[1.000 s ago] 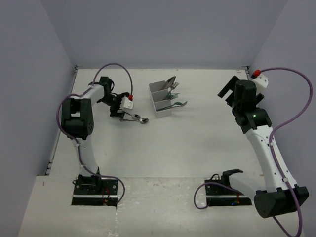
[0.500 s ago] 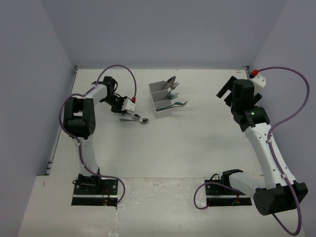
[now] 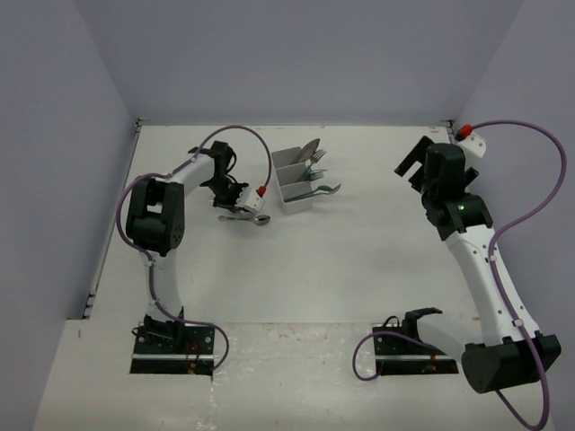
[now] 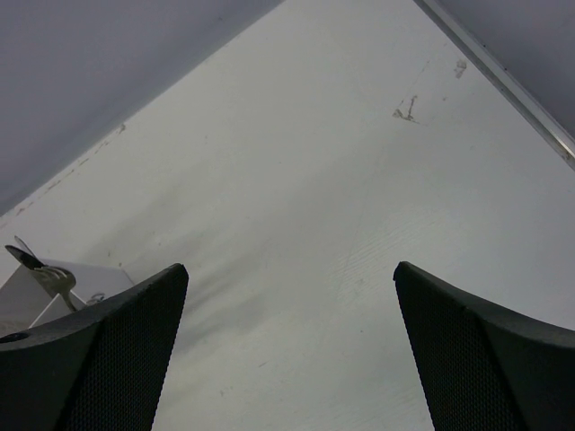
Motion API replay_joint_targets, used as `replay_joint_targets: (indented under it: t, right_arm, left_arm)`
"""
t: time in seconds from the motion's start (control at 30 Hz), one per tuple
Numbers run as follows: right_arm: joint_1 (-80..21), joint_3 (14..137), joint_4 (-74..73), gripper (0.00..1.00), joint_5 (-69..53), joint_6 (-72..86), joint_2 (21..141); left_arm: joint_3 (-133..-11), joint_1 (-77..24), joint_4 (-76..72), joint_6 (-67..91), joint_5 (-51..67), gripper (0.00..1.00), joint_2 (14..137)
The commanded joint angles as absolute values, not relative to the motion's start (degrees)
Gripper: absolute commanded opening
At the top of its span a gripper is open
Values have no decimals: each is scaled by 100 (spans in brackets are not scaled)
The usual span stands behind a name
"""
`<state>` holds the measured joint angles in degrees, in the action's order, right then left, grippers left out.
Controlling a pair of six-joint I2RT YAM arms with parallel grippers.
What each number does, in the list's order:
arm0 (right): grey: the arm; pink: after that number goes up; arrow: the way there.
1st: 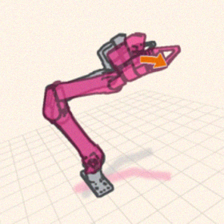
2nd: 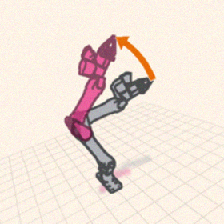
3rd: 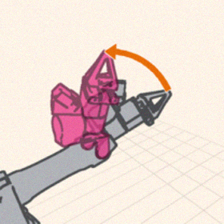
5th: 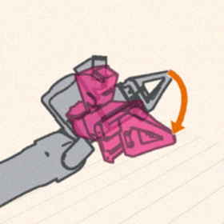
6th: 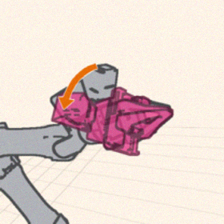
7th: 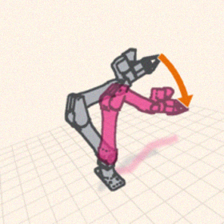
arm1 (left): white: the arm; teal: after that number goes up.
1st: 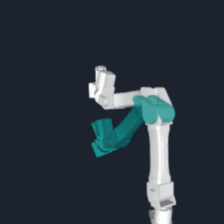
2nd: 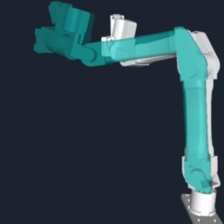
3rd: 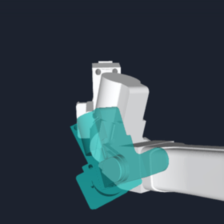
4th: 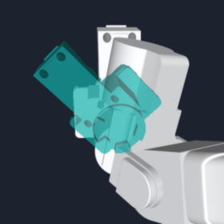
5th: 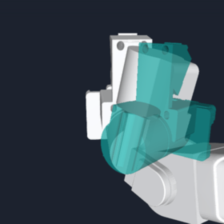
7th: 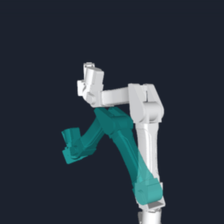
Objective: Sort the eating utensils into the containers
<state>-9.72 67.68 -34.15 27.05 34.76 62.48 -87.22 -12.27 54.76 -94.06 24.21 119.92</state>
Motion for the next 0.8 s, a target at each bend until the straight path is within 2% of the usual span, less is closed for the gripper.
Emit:
replay_joint_targets:
  t: [0.0, 0.17, 0.23, 0.3, 0.4, 0.57, 0.6, 0.63, 0.67, 0.7, 0.77]
  right_arm:
    - [-958, 6672, -3059, 99, 2628, 3366, 6047]
    - [-958, 6364, -2936, 99, 2575, 3331, 5836]
    - [-958, 6206, -2848, 99, 2593, 3366, 5722]
    - [-958, 6144, -2830, 99, 2558, 3401, 5643]
    - [-958, 6082, -2839, 99, 2558, 3471, 5529]
    - [-958, 5950, -2664, 99, 2566, 3568, 5414]
    - [-958, 5941, -2637, 99, 2514, 3577, 5431]
    - [-958, 5941, -2602, 99, 2496, 3603, 5449]
    - [-958, 5933, -2593, 99, 2479, 3604, 5484]
    - [-949, 5959, -2567, 99, 2487, 3612, 5510]
    - [-958, 5976, -2532, 99, 2487, 3621, 5572]
  left_arm:
    - [-8200, -1485, 6363, -9044, 1679, 22, 12586]
    - [-8218, -1582, 6319, -8842, 1556, 22, 12612]
    - [-8174, -1626, 6354, -8850, 1582, 17, 12586]
    - [-8104, -1687, 6390, -8833, 1591, 16, 12551]
    - [-8095, -1687, 6328, -8789, 1608, 25, 12542]
    - [-8156, -1679, 6354, -8833, 1599, 27, 12568]
    - [-8165, -1670, 6346, -8833, 1608, 37, 12577]
    - [-8182, -1670, 6328, -8790, 1652, 38, 12586]
    - [-8209, -1661, 6328, -8780, 1678, 37, 12612]
    - [-8261, -1661, 6328, -8763, 1714, 31, 12621]
    - [-8288, -1652, 6337, -8780, 1749, 27, 12639]
